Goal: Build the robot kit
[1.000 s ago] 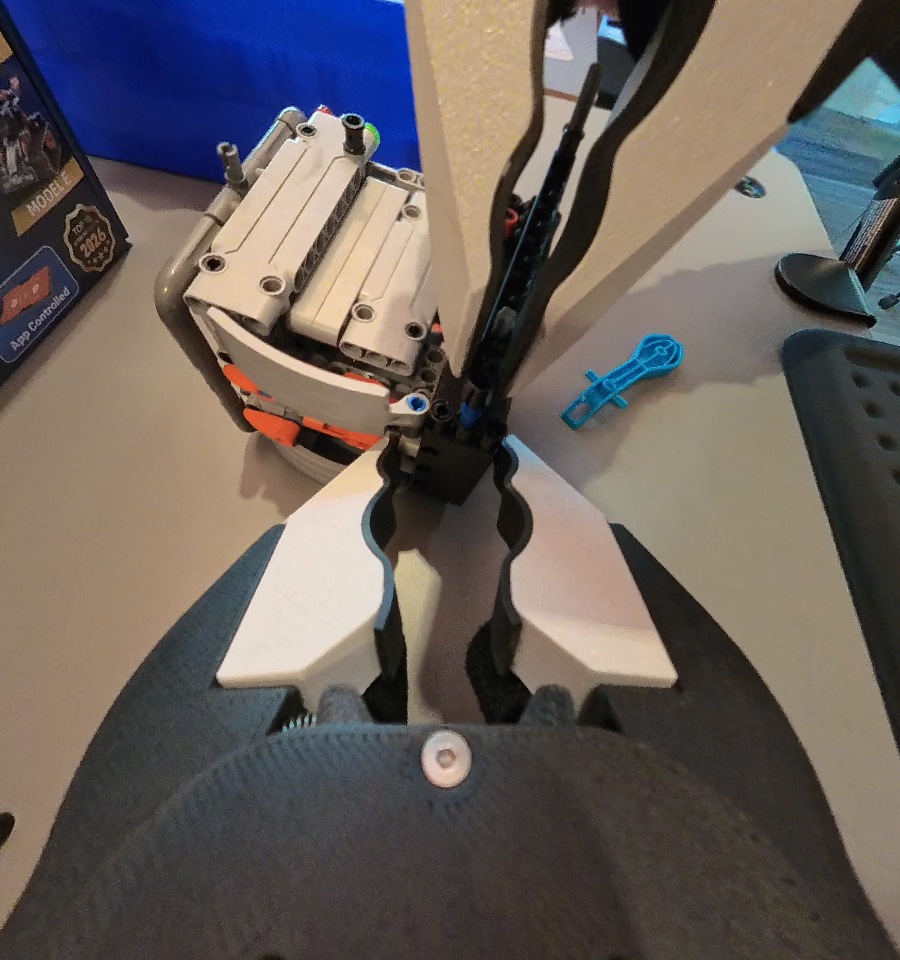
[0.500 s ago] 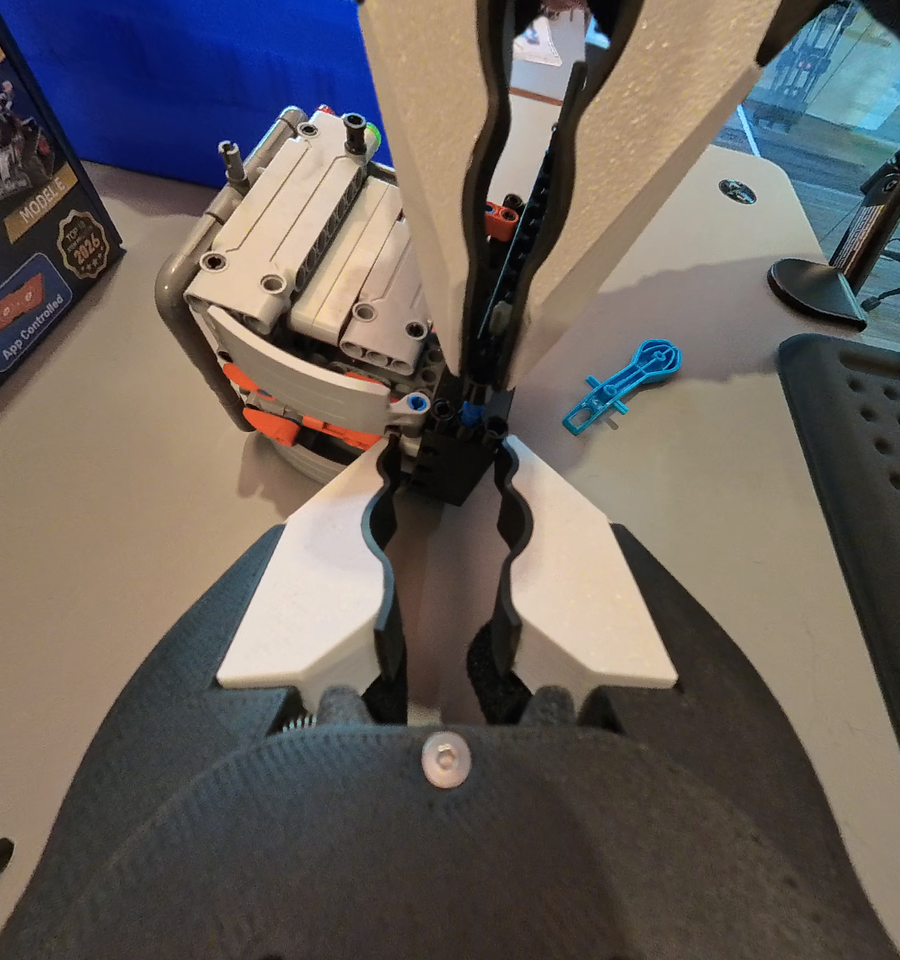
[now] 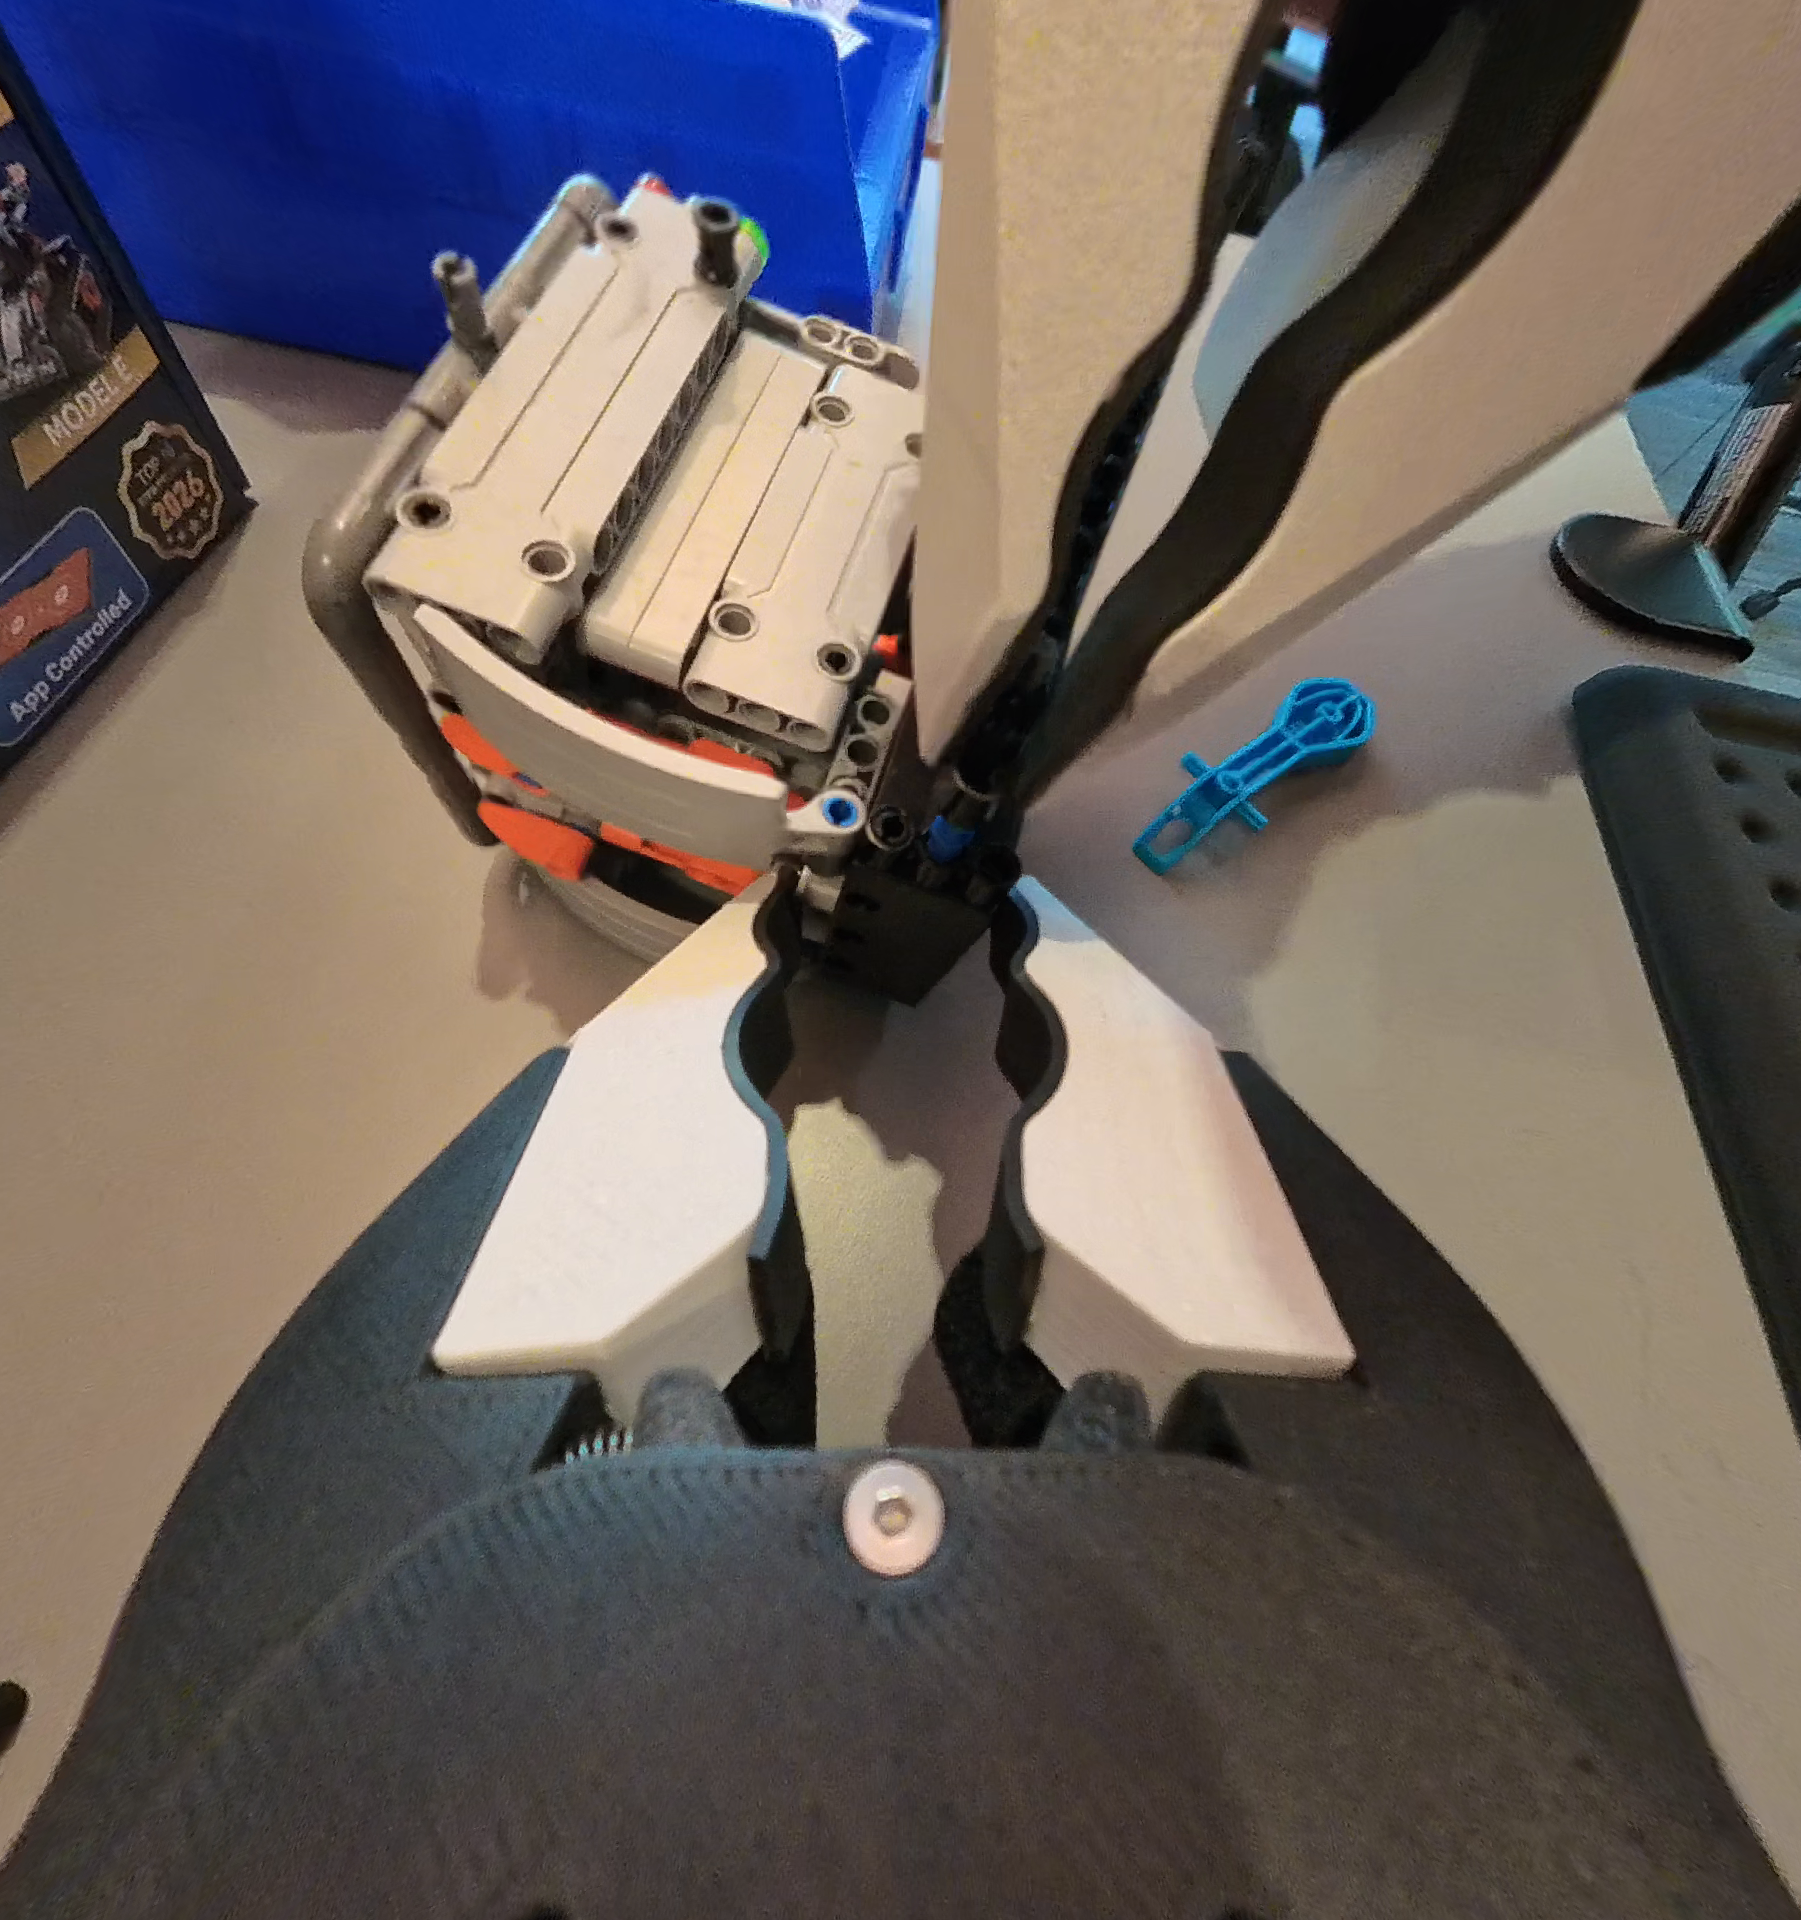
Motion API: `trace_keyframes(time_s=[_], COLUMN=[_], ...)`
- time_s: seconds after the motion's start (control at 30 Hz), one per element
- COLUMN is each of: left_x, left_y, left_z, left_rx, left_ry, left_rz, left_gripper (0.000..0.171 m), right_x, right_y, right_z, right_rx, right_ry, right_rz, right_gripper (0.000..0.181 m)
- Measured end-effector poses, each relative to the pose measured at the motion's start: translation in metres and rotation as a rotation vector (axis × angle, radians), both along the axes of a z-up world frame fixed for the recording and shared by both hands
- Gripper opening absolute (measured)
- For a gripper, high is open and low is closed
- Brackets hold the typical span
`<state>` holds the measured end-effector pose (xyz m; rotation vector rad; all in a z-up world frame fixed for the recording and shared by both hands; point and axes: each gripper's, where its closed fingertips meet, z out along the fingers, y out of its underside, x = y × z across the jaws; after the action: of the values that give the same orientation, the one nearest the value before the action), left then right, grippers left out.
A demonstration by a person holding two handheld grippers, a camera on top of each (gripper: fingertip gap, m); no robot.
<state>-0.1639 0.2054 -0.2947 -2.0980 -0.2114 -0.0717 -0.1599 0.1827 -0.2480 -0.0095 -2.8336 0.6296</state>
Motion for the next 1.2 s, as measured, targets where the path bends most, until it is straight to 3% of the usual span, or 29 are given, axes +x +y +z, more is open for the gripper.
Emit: trace_keyframes(time_s=[0.5, 0.73, 1.2], left_x=[-0.007, -0.008, -0.004], left_y=[0.002, 0.004, 0.009], left_z=[0.000, -0.002, 0.001], left_rx=[-0.013, -0.034, -0.010], left_ry=[0.020, 0.050, 0.019], left_rz=[0.006, 0.014, -0.007], left_gripper=[0.034, 0.034, 0.034], right_x=[-0.006, -0.006, -0.007], right_y=[0.001, 0.003, 0.004], right_z=[-0.001, -0.003, -0.003], right_rx=[0.158, 0.153, 0.004], right_ry=[0.151, 0.009, -0.026], right_rz=[0.068, 0.019, -0.062], right_gripper=[0.003, 0.004, 0.005])
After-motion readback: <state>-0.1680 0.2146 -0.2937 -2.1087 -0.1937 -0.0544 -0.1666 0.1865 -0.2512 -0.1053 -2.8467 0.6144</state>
